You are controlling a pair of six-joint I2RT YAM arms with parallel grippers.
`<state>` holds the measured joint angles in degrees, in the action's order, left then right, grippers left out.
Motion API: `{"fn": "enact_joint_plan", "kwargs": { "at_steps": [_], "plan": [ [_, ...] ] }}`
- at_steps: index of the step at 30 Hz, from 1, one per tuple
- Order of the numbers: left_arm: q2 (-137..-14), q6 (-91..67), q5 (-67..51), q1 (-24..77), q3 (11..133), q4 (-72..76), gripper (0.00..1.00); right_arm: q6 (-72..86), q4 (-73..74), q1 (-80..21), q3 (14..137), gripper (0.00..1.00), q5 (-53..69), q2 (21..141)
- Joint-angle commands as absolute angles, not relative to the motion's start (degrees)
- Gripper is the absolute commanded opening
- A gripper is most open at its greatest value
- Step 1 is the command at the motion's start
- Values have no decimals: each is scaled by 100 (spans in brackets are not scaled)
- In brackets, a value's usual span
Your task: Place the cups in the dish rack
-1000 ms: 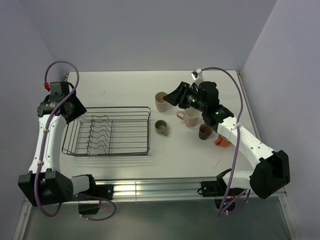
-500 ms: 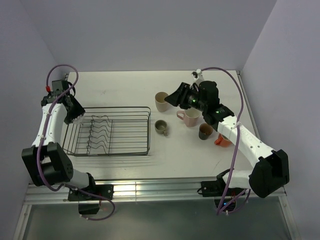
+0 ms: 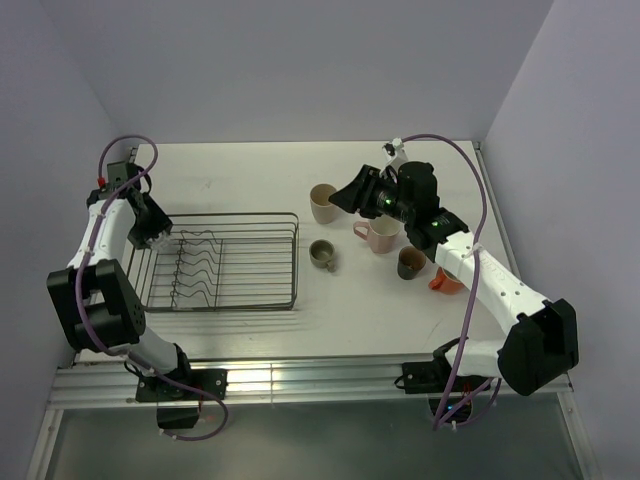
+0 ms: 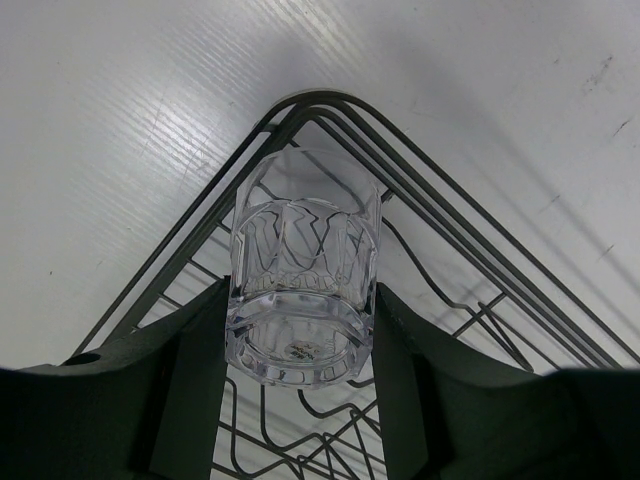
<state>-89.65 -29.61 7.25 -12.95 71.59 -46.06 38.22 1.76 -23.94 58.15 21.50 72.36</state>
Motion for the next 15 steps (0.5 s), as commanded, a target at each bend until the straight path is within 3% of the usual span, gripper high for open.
{"fn": "enact_joint_plan", "kwargs": {
  "at_steps": [1,15],
  "plan": [
    [-8912,-2927,668,-1327,7199,-4395,0,3735,53,-2329,6012,55,2171,7251],
    [-9228,-2918,404,-1336,7075,-4324,0,3735,26,-2312,5994,55,2206,7286]
  ]
}}
